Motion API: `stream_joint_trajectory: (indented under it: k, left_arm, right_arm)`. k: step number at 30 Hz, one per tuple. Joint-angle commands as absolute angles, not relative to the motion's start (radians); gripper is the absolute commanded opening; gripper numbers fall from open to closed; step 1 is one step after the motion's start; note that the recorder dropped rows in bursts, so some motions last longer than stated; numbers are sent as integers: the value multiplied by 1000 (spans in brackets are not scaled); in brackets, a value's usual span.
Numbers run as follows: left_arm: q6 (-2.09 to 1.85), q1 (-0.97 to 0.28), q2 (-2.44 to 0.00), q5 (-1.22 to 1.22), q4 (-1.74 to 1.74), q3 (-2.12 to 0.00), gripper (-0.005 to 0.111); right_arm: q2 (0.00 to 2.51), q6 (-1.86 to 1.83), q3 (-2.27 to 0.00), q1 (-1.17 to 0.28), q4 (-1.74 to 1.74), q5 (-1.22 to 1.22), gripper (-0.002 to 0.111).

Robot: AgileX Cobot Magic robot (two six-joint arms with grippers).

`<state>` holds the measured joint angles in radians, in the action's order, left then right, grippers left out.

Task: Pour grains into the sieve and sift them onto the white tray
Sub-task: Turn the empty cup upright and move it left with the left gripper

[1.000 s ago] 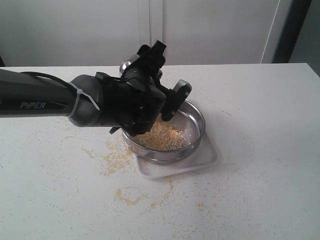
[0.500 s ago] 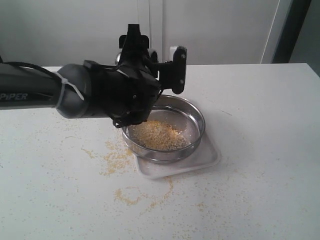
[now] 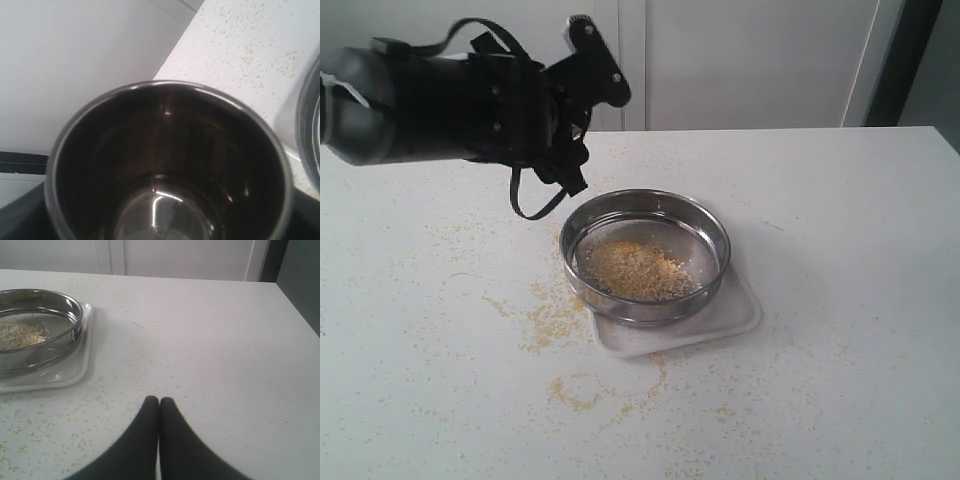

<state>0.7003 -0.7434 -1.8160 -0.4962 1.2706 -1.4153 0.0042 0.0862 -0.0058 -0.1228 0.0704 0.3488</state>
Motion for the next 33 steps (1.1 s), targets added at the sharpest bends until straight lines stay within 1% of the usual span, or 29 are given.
stream_joint_trajectory:
  k: [1, 8, 12, 14, 19, 21, 33]
  left_arm:
    - [738, -683, -1764, -433, 1166, -1421, 0]
    - [738, -589, -1730, -392, 1019, -1419, 0]
    - [719, -502, -1711, -305, 829, -1404, 0]
    - [719, -471, -1705, -272, 792, -1375, 0]
    - [722, -398, -1692, -156, 730, -1271, 0]
    - [726, -369, -1692, -74, 707, -1208, 0]
    - [763, -274, -1705, 243, 707, -1054, 0]
  right_arm:
    - [0, 83, 0, -121, 78, 339, 0]
    - [0, 83, 0, -121, 76, 339, 0]
    - [0, 83, 0, -121, 76, 339, 0]
    - [0, 83, 0, -121, 76, 339, 0]
    - [0, 83, 0, -121, 76, 339, 0]
    - [0, 83, 0, -121, 76, 339, 0]
    - [0, 83, 0, -121, 76, 339, 0]
